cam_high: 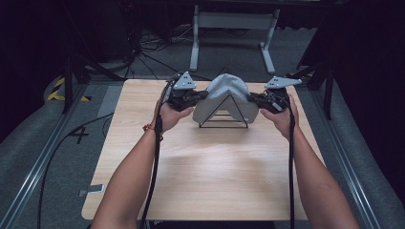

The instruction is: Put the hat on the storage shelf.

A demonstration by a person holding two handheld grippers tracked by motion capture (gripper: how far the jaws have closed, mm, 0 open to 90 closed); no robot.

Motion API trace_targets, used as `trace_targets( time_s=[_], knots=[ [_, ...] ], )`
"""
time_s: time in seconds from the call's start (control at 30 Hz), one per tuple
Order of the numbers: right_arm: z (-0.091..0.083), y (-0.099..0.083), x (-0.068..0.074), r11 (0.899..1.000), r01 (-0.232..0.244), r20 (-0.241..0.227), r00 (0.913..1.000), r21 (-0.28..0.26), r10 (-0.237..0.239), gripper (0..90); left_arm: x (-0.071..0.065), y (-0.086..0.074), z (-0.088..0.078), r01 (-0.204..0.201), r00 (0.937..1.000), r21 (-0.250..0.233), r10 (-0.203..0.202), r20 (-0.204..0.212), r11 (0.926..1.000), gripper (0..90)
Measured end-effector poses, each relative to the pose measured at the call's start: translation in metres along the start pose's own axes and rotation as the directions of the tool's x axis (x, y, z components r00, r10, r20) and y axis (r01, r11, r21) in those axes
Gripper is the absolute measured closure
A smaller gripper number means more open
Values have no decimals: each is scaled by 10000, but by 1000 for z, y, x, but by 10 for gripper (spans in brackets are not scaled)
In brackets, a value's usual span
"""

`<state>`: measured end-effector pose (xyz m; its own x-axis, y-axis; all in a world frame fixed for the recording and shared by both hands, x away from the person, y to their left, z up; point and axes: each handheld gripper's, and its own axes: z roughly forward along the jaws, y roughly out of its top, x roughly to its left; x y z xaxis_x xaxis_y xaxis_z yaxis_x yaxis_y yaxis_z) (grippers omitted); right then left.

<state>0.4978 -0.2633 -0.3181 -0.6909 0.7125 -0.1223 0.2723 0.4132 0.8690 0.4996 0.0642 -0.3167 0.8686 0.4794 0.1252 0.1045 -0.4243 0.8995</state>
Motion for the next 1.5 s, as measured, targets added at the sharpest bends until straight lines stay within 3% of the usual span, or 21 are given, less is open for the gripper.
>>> trace_targets(
  time_s=[0.1,0.13,0.3,0.5,0.6,0.63,0.67,0.7,0.77,0.87,1.0,1.07,1.17,1.27,1.33,1.43,1.5],
  knots=[
    [0,-1,2,9999,94,-101,9999,122,-93,845,-2,-5,0,134,9999,-152,-134,14,9998,893],
    [0,-2,3,9998,130,-59,9999,148,-129,843,-1,-6,0,-55,10000,-40,55,-58,10000,893],
    [3,-6,2,9990,48,218,9997,450,-57,827,5,-16,5,464,9963,161,-451,-730,9988,872],
    [11,-11,-1,9979,-157,490,9987,623,127,777,10,-27,19,1064,9924,283,-1044,-645,9939,793],
    [12,-14,-3,9974,-167,534,9985,697,129,775,11,-31,21,1033,9935,361,-1014,-521,9940,760],
    [12,-15,-3,9970,-220,580,9982,742,177,737,12,-33,21,1106,9932,358,-1091,-408,9932,760],
    [11,-17,-5,9964,-332,669,9974,778,280,664,13,-34,20,1208,9925,266,-1203,-203,9923,685],
    [11,-18,-7,9958,-443,826,9959,804,377,646,13,-36,19,1224,9925,280,-1222,-77,9921,666],
    [7,-19,-9,9952,-630,805,9951,747,569,639,12,-38,17,1167,9927,411,-1153,-354,9923,629],
    [0,-21,-11,9956,-672,737,9953,648,624,579,10,-41,11,1108,9933,626,-1085,-388,9919,584],
    [-8,-24,-8,9960,-414,816,9961,793,349,536,4,-43,2,740,9939,1052,-647,-898,9917,470],
    [-12,-26,-6,9956,-373,780,9965,858,306,519,1,-45,-6,760,9933,935,-672,-945,9927,428],
    [-20,-30,-4,9951,-227,775,9969,958,153,505,-3,-48,-19,561,9927,1160,-430,-1125,9917,395],
    [-27,-35,-1,9941,-90,768,9970,1077,7,476,-6,-54,-31,578,9931,1234,-445,-1081,9907,379],
    [-32,-39,2,9936,-24,732,9973,1131,-59,466,-10,-59,-39,377,9922,1530,-188,-1236,9875,368],
    [-41,-48,5,9926,-14,794,9968,1212,-82,442,-15,-71,-48,502,9932,1748,-308,-1121,9833,350],
    [-47,-55,8,9922,-47,844,9964,1248,-59,434,-20,-81,-53,396,9937,2089,-165,-1111,9771,340]
  ],
)
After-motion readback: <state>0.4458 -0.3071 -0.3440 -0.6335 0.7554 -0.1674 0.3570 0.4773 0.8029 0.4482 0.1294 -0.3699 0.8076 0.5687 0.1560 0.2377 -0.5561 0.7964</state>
